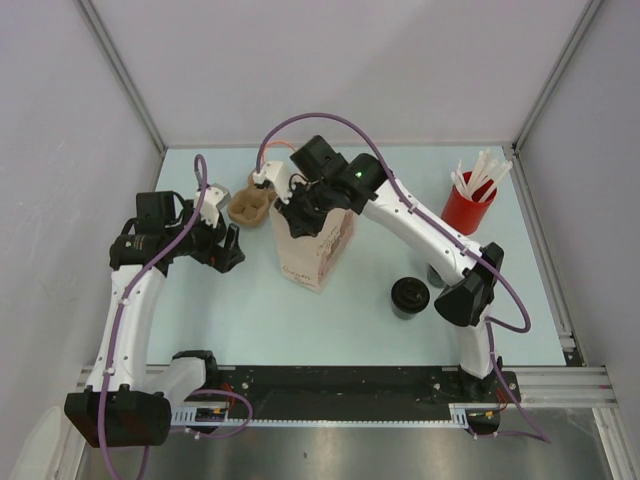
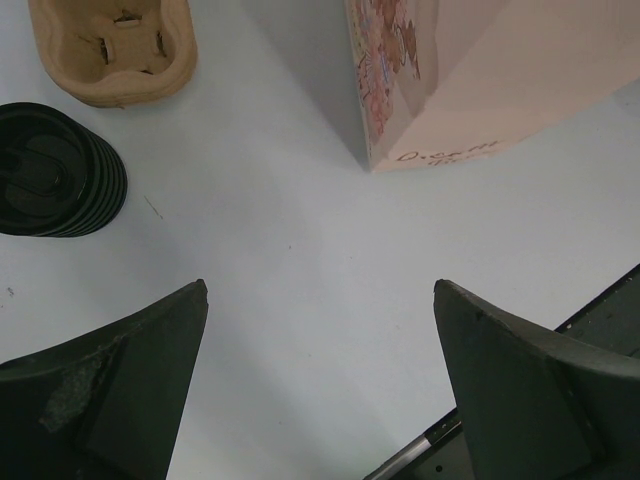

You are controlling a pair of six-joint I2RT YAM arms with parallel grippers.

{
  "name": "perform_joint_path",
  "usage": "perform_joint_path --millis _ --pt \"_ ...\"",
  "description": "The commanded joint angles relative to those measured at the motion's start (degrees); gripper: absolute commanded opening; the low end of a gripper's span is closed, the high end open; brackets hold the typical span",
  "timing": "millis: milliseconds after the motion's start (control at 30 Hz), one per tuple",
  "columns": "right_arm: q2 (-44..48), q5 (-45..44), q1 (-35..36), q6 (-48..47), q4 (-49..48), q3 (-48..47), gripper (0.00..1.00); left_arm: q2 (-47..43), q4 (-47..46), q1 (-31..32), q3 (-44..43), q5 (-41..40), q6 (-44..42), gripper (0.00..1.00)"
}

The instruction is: Pack the takeout coffee

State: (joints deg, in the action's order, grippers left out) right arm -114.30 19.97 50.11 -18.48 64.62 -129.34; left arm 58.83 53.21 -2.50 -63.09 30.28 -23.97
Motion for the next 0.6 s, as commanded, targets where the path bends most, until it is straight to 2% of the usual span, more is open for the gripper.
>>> perform_joint_path --millis 0,33,100,133,167,200,400,567 --pt "3.73 -0.63 1.48 -1.03 -0.81 -0.56 0.03 -1.26 -1.18 -0.66 0.25 1.18 1.03 1.00" --pt "3.82 -0.72 1.48 -1.12 -0.72 -0.56 0.05 -1.26 -1.18 -0.66 0.25 1.18 1.03 0.99" --pt "4.26 -0.89 1.49 -1.64 -0.55 -0.48 0.17 -1.35 -1.18 -0.75 0.25 1.18 1.03 1.00" --pt "4.52 -0.89 1.48 -1.91 -0.46 -0.48 0.24 -1.35 -1.18 -0.75 0.25 1.18 1.03 0.99" --pt "4.70 -0.89 1.40 -2.17 -0.46 -0.56 0.37 -1.43 -1.18 -0.75 0.25 1.18 1.03 0.99" --pt "5.48 -0.89 1.48 -2.44 -0.37 -0.56 0.42 -1.35 -1.18 -0.66 0.16 1.18 1.03 0.99" --pt "8.91 1.56 1.48 -5.51 1.55 -2.75 0.64 -1.17 -1.09 -0.75 0.16 1.10 1.11 0.99" --pt "15.50 5.17 0.08 -8.58 3.84 -5.66 0.81 -1.00 -1.00 -0.75 0.07 1.01 1.20 0.99"
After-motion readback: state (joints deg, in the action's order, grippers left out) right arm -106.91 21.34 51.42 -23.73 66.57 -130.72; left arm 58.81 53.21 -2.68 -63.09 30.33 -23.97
